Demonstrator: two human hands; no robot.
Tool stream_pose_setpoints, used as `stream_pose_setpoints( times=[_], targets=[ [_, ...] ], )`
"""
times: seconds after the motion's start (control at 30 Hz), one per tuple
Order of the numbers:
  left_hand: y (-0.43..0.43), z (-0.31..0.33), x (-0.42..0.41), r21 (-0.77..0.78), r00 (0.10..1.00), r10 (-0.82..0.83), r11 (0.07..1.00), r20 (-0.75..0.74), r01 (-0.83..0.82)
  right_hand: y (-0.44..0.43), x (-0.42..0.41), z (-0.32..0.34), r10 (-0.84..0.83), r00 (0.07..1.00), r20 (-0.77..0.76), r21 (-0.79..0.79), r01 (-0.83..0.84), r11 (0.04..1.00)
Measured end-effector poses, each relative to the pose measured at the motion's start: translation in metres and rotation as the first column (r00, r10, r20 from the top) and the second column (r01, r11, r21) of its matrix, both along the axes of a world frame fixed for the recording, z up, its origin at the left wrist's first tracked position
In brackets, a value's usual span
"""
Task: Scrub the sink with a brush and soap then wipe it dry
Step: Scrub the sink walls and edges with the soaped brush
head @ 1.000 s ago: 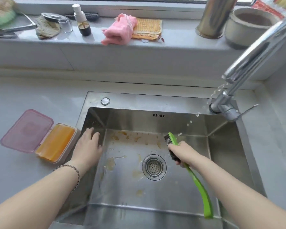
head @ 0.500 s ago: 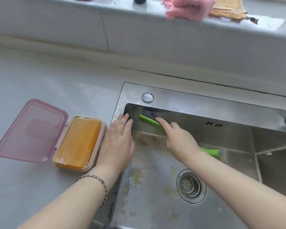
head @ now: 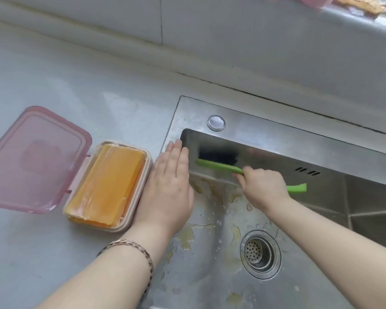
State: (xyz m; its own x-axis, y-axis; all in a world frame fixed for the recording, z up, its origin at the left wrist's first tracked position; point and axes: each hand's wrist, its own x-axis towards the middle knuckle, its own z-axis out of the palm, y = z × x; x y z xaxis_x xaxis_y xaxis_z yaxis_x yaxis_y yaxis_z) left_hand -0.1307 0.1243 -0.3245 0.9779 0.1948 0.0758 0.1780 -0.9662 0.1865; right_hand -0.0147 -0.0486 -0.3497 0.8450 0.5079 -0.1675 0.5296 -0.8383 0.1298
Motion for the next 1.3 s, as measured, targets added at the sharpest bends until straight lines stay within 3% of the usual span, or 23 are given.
stream_pose_setpoints(
  times=[0.07,0.1,0.17,0.23,0.37,0.5,0.63,0.73,0.87,1.0,1.13,1.3],
  targets=[
    [0.0,-0.003,0.001,0.025,1.0,0.006,1.0,0.011,-0.006,0.012,0.008,0.001,0.094,0.978,0.184,0.105,-0.115,0.988],
    [0.001,-0.002,0.0,0.024,1.0,0.008,1.0,0.007,-0.008,0.011,0.01,0.002,0.09,0.98,0.18,0.092,-0.107,0.99],
    [0.0,-0.001,-0.001,0.028,1.0,0.002,1.0,-0.009,-0.002,0.0,0.004,0.003,0.002,1.0,-0.012,-0.034,-0.003,0.999],
    [0.0,0.004,-0.001,0.055,1.0,-0.003,0.998,-0.018,0.004,-0.002,0.003,-0.003,-0.028,0.995,-0.1,-0.065,0.022,0.998],
    [-0.001,0.008,0.001,0.071,0.996,0.006,0.997,-0.086,0.0,0.013,0.009,-0.002,0.045,0.998,-0.037,0.064,-0.042,0.997],
    [-0.001,0.006,-0.002,0.056,0.996,-0.044,0.997,-0.071,0.048,-0.011,0.007,-0.004,-0.01,0.993,-0.117,-0.114,-0.003,0.993],
    [-0.001,0.003,-0.001,0.117,0.994,-0.005,0.993,-0.106,0.018,0.002,0.019,-0.008,0.099,0.99,-0.1,-0.097,-0.109,0.989],
    [-0.002,0.004,0.001,0.131,0.997,0.013,0.991,-0.07,-0.003,-0.019,0.013,-0.016,-0.019,0.98,-0.199,-0.265,-0.035,0.964],
    [-0.002,0.0,0.003,0.145,1.0,-0.014,0.989,0.005,0.013,0.009,0.018,-0.03,0.033,0.978,-0.208,-0.142,-0.063,0.988],
    [-0.002,-0.002,0.001,0.12,1.0,0.0,0.993,0.003,0.0,-0.003,0.016,-0.04,-0.018,0.966,-0.257,-0.219,-0.04,0.975],
    [-0.002,-0.004,0.004,0.122,1.0,0.002,0.993,-0.011,-0.001,0.023,0.021,-0.044,0.041,0.963,-0.265,-0.085,-0.066,0.994],
    [-0.002,-0.002,0.003,0.112,1.0,0.01,0.994,-0.005,-0.009,0.005,0.019,-0.055,-0.06,0.946,-0.319,-0.17,0.005,0.985]
  ],
)
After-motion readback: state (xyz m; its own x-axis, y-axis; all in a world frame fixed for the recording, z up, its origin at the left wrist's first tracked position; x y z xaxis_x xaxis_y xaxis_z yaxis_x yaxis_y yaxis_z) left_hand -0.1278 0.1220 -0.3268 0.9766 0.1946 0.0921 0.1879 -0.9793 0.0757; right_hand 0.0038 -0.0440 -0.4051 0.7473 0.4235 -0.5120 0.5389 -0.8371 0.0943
